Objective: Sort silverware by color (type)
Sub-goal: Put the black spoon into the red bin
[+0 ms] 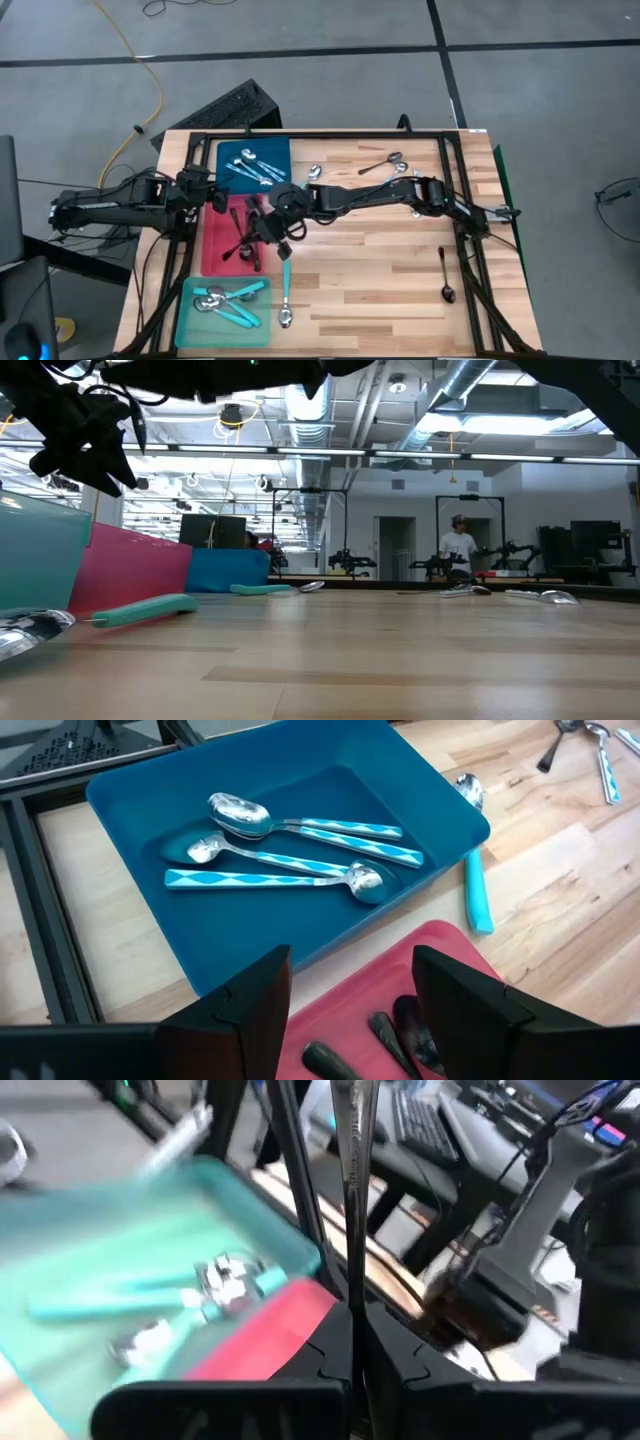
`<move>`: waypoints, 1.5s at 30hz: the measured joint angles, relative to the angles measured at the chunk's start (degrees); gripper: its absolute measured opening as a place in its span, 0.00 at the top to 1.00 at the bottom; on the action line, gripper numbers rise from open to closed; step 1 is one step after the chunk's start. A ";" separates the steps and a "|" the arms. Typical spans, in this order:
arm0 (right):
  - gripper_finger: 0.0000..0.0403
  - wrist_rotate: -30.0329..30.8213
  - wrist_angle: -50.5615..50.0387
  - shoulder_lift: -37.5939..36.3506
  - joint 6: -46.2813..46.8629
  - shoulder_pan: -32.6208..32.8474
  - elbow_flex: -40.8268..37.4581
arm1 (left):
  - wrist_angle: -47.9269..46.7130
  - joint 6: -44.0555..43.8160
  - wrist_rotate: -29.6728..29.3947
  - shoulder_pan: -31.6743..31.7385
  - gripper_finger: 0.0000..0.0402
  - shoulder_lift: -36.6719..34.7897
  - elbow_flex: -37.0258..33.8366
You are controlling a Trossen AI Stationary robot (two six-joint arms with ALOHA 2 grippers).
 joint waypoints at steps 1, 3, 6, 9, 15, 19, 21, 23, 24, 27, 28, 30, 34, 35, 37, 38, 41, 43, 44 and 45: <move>0.93 0.09 -0.44 0.00 -1.76 -0.03 0.00 | 0.00 0.00 0.00 -0.01 0.52 0.00 -0.01; 0.93 0.51 -0.89 0.00 -4.88 -0.18 0.00 | 0.00 0.00 0.00 -0.02 0.52 0.00 -0.02; 0.92 0.80 -2.07 0.09 -9.30 -0.45 0.00 | 0.00 -0.01 -0.09 -0.01 0.52 0.00 -0.02; 0.92 2.03 -0.23 1.85 -10.89 -0.95 0.01 | 0.02 -0.04 -0.58 0.00 0.52 0.00 -0.02; 0.92 2.45 2.13 4.57 -10.84 -1.57 -0.15 | -0.07 -0.46 -1.09 -0.02 0.52 0.00 -0.01; 0.92 2.77 3.39 5.52 -15.05 -1.86 0.02 | -0.09 -0.46 -1.16 -0.02 0.52 0.00 -0.02; 0.92 4.26 2.79 5.57 -17.28 -2.25 0.02 | -0.15 -0.63 -1.32 -0.02 0.52 0.00 -0.02; 0.92 5.54 2.29 5.57 -20.01 -2.68 0.02 | -0.17 -0.93 -1.51 -0.01 0.52 0.00 -0.02; 0.92 5.88 2.28 5.57 -21.00 -2.92 0.02 | -0.20 -0.96 -1.69 -0.02 0.52 0.00 -0.02; 0.92 6.23 2.40 5.77 -22.99 -3.90 0.02 | -0.20 -1.38 -2.72 0.00 0.52 0.00 -0.02; 0.92 6.31 3.16 6.74 -23.93 -4.22 0.14 | -0.22 -1.49 -2.96 0.00 0.52 0.00 -0.02; 0.92 7.61 3.69 8.23 -24.22 -4.50 0.20 | -0.21 -1.53 -3.10 0.00 0.52 0.00 -0.02; 0.92 8.89 2.83 12.28 -26.47 -4.39 2.24 | -0.62 -1.95 -3.08 -0.01 0.52 0.02 -0.02; 0.92 8.90 3.06 13.18 -27.04 -4.15 3.49 | -0.61 -1.97 -3.11 -0.01 0.52 0.00 -0.02; 0.92 9.80 3.45 14.94 -28.32 -3.78 6.22 | -0.65 -2.02 -3.52 -0.02 0.52 0.02 -0.02; 0.92 10.39 3.31 15.92 -29.05 -3.64 7.66 | -0.63 -2.22 -3.66 0.00 0.52 0.00 -0.02; 0.92 11.27 1.83 19.24 -29.83 -3.62 12.43 | -0.90 -2.51 -4.22 0.00 0.52 0.02 -0.02; 0.92 11.37 0.44 21.09 -30.18 -3.83 15.18 | -0.92 -2.60 -4.27 -0.02 0.52 0.00 -0.02; 0.92 11.38 0.19 21.79 -30.21 -4.04 16.51 | -0.92 -2.60 -4.35 -0.02 0.52 0.00 -0.02; 0.92 11.37 -1.30 22.14 -30.28 -4.21 17.55 | -0.93 -2.60 -4.40 -0.01 0.52 0.00 -0.02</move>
